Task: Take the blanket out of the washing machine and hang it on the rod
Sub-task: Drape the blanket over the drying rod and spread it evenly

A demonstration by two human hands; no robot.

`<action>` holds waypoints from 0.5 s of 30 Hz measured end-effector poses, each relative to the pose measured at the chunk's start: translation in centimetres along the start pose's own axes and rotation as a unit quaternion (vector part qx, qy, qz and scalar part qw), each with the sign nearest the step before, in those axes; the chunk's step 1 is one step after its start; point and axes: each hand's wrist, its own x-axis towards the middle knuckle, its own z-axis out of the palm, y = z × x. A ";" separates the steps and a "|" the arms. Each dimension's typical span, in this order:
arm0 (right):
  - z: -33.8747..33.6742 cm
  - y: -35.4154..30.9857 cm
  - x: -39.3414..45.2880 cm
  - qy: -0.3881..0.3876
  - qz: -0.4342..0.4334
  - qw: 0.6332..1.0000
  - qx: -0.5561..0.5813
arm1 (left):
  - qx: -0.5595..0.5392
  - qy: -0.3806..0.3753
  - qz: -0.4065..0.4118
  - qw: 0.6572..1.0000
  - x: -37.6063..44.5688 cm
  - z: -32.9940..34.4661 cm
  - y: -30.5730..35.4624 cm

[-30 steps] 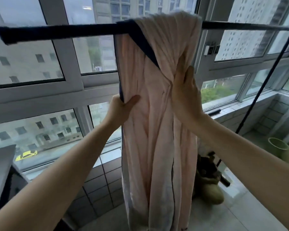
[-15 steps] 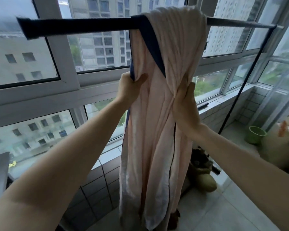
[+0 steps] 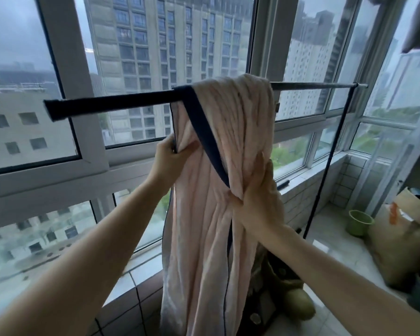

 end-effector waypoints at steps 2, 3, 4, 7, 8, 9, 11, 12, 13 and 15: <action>-1.2 -1.3 0.5 0.042 -0.026 0.999 0.001 | -0.003 0.004 0.025 1.000 0.2 -0.7 1.0; -1.7 -2.0 0.9 0.075 -0.051 0.996 -0.020 | -0.009 0.000 0.041 0.999 0.3 -1.1 1.5; -2.0 -2.7 1.2 0.107 -0.073 0.990 -0.048 | -0.015 -0.006 0.057 0.998 0.2 -1.4 2.0; -3.0 -4.8 2.5 0.174 -0.138 0.973 -0.069 | -0.022 -0.005 0.100 0.995 0.4 -2.6 3.3; -3.2 -5.5 3.0 0.194 -0.159 0.966 -0.069 | -0.023 -0.003 0.106 0.994 0.5 -2.9 3.7; -3.5 -6.2 3.5 0.215 -0.178 0.958 -0.070 | -0.026 -0.001 0.106 0.994 0.6 -3.2 4.0; -4.1 -7.6 4.6 0.248 -0.209 0.944 -0.060 | -0.055 -0.006 0.097 0.994 0.9 -3.5 4.7; -4.4 -8.2 5.1 0.256 -0.218 0.940 -0.053 | -0.080 -0.014 0.091 0.993 0.9 -3.5 5.0; -4.9 -8.9 5.6 0.260 -0.226 0.937 -0.054 | -0.097 -0.022 0.091 0.991 1.1 -3.6 5.3; -5.9 -10.1 6.5 0.257 -0.237 0.934 -0.066 | -0.092 -0.037 0.102 0.990 1.4 -3.6 5.7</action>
